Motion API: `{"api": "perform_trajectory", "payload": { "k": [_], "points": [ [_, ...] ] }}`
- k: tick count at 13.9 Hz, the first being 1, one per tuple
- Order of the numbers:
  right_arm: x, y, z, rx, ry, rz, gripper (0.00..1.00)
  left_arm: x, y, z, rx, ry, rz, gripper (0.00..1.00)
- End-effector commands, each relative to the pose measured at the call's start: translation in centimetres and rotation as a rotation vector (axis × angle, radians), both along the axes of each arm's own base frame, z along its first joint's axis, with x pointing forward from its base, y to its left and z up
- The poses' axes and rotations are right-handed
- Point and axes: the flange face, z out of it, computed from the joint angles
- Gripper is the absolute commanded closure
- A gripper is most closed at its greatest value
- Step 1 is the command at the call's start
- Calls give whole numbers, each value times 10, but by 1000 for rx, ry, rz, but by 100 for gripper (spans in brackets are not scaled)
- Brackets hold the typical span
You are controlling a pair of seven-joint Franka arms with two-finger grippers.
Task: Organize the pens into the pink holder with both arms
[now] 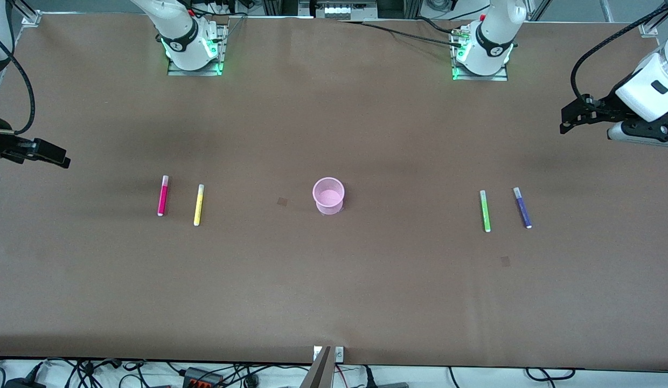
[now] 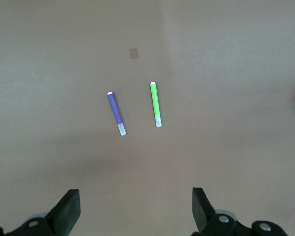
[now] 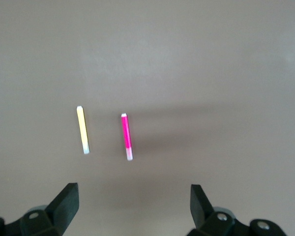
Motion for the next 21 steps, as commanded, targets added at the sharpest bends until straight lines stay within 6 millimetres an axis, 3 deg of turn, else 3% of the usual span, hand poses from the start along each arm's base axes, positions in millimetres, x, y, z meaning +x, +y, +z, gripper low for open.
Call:
{"api": "perform_trajectory", "payload": {
  "k": [1,6,11,13,16,18,21],
  "points": [
    [5,3,-8,-16,-6,-3,0,0,0,8,7,2,-12,0],
    [5,4,-5,-5,-19,-9,0,0,-1,7,7,4,-3,0],
    [8,10,-14,-4,2,3,0,10,-1,-11,11,83,-3,0],
    [12,15,-25,-8,17,29,0,28,4,-28,16,118,4,0],
    [22,17,-59,-7,71,33,0,49,13,-74,14,185,22,0],
    [29,28,-92,-8,126,48,0,72,17,-123,15,206,44,0],
    [35,44,-140,-13,198,58,0,102,58,-203,9,189,143,0]
  ]
}}
